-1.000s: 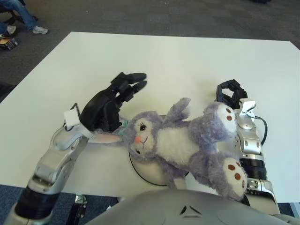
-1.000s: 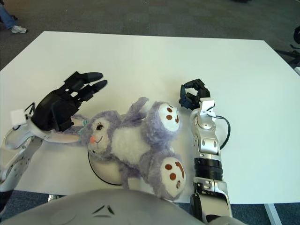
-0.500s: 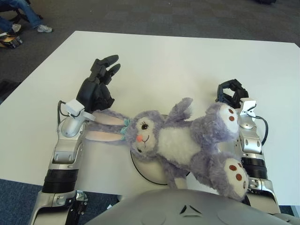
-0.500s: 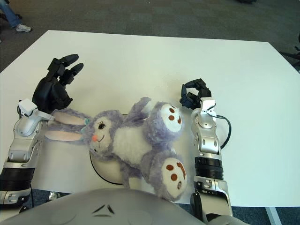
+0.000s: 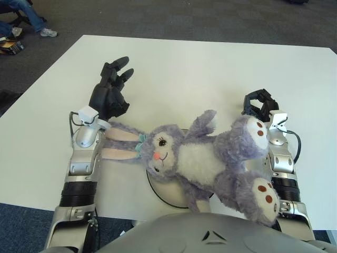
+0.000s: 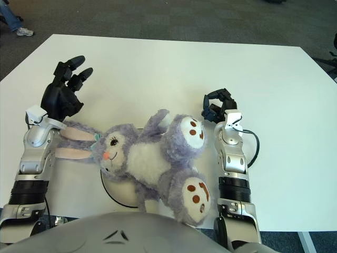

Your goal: Put the doll into the plate.

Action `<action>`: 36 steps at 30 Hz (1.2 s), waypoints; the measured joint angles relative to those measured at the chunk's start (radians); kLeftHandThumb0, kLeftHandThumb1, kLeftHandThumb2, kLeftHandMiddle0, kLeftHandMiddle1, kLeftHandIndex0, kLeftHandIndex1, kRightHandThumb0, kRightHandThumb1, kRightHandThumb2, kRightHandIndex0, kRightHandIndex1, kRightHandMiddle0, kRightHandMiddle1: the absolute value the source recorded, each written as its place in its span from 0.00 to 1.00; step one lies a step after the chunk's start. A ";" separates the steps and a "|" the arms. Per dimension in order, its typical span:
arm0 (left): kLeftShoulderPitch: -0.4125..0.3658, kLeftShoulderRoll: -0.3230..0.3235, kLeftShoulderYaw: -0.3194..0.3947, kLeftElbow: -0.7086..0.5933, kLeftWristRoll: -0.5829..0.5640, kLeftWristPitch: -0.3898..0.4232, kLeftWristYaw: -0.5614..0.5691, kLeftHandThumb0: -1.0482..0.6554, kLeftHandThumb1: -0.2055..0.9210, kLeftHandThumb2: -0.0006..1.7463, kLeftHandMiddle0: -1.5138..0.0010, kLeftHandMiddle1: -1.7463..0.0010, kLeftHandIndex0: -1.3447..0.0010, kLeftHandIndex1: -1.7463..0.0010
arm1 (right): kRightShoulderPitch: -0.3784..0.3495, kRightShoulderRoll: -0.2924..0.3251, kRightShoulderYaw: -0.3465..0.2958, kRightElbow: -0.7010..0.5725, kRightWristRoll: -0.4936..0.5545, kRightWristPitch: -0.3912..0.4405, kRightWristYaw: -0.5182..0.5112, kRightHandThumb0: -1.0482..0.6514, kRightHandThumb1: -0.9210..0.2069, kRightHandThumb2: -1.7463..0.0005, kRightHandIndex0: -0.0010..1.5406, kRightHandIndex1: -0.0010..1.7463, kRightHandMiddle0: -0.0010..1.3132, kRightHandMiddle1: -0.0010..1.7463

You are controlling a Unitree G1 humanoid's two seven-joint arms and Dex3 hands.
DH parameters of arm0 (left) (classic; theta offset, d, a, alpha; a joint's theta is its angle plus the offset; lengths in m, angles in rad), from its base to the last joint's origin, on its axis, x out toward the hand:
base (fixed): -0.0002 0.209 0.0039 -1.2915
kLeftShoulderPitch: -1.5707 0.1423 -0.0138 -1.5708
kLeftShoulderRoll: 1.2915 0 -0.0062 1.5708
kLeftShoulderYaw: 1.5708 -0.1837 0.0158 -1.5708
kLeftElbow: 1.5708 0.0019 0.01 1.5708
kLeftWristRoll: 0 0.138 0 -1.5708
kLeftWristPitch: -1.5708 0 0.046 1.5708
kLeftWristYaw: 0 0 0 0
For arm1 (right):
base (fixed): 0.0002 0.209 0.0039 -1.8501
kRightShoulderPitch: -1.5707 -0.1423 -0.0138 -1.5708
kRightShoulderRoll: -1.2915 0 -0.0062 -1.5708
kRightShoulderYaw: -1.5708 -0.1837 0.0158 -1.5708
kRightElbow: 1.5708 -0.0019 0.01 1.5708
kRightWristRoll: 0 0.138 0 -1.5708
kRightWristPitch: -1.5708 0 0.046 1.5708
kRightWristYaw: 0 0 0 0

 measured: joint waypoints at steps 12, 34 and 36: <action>-0.036 -0.027 0.014 0.085 0.024 0.040 0.017 0.20 1.00 0.49 0.60 0.22 0.99 0.14 | 0.005 0.000 -0.006 -0.007 0.003 0.000 0.003 0.37 0.34 0.41 0.66 1.00 0.34 1.00; -0.069 -0.056 0.021 0.141 -0.060 0.161 -0.039 0.39 0.79 0.49 0.39 0.02 0.75 0.00 | 0.012 -0.003 -0.005 -0.016 0.000 0.002 0.010 0.37 0.33 0.42 0.68 1.00 0.33 1.00; -0.076 -0.059 0.024 0.160 -0.074 0.179 -0.045 0.39 0.77 0.50 0.39 0.01 0.74 0.00 | 0.013 -0.004 -0.004 -0.018 0.000 0.004 0.010 0.37 0.33 0.42 0.68 1.00 0.33 1.00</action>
